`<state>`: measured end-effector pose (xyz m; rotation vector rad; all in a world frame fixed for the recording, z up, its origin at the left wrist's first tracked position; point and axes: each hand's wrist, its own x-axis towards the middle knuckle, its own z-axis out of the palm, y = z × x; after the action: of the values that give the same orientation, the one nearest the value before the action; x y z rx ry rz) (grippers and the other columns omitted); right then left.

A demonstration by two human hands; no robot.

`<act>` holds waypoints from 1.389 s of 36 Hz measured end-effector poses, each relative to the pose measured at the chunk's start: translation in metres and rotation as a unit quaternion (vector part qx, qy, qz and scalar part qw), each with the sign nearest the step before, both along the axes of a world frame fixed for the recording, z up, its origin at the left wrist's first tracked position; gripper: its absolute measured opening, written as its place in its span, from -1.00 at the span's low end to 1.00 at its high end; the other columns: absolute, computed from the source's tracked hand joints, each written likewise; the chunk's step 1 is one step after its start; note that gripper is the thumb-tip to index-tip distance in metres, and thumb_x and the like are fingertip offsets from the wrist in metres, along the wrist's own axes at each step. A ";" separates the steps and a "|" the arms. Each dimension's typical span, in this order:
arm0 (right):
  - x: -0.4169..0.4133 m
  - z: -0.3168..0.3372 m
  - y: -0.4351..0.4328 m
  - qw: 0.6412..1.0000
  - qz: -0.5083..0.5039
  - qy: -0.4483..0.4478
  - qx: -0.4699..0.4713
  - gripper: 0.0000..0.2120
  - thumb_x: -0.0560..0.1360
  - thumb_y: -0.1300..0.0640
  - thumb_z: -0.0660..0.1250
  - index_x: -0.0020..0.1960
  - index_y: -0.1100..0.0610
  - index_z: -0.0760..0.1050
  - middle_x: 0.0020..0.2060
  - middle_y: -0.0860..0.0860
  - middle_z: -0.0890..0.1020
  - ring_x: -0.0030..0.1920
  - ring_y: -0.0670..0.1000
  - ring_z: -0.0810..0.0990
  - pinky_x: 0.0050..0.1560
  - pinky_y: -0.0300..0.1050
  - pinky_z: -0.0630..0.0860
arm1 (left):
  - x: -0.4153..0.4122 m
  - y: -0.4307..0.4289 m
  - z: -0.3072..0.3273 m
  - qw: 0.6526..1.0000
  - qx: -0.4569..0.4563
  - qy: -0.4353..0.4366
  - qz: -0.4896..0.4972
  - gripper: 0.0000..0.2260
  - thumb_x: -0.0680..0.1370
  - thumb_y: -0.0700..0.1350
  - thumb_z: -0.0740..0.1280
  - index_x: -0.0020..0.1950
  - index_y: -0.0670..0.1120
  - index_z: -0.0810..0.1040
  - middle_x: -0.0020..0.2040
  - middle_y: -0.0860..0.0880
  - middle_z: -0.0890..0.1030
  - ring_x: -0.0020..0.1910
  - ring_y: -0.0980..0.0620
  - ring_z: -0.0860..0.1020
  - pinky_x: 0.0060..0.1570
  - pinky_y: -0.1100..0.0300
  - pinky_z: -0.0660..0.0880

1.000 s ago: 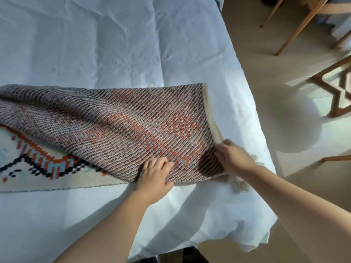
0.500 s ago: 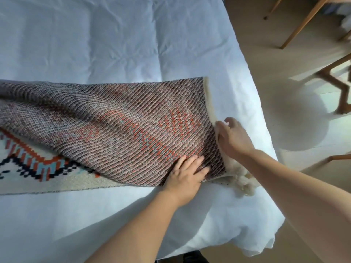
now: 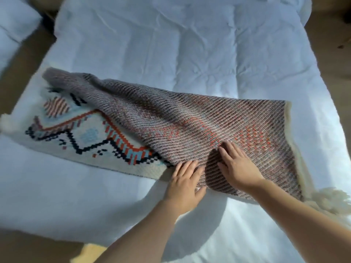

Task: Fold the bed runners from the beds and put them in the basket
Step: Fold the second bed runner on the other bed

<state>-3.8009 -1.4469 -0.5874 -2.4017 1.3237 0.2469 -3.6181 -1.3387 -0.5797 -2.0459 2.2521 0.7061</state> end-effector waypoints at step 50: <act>0.515 0.014 -0.064 0.981 0.044 0.161 -0.096 -0.37 0.61 0.05 0.11 0.56 0.10 -0.12 0.54 0.19 -0.04 0.49 0.22 0.04 0.45 0.10 0.12 | 0.581 -0.118 -0.004 0.983 -0.105 -0.079 0.128 -0.70 0.58 -0.25 0.25 0.31 -0.16 0.42 0.34 -0.11 0.38 0.13 -0.07 0.47 0.09 0.02 0.51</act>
<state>-3.2857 -1.5113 -0.5729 -2.6701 1.4359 0.5785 -3.0371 -1.4564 -0.5835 -2.4218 2.0772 0.3070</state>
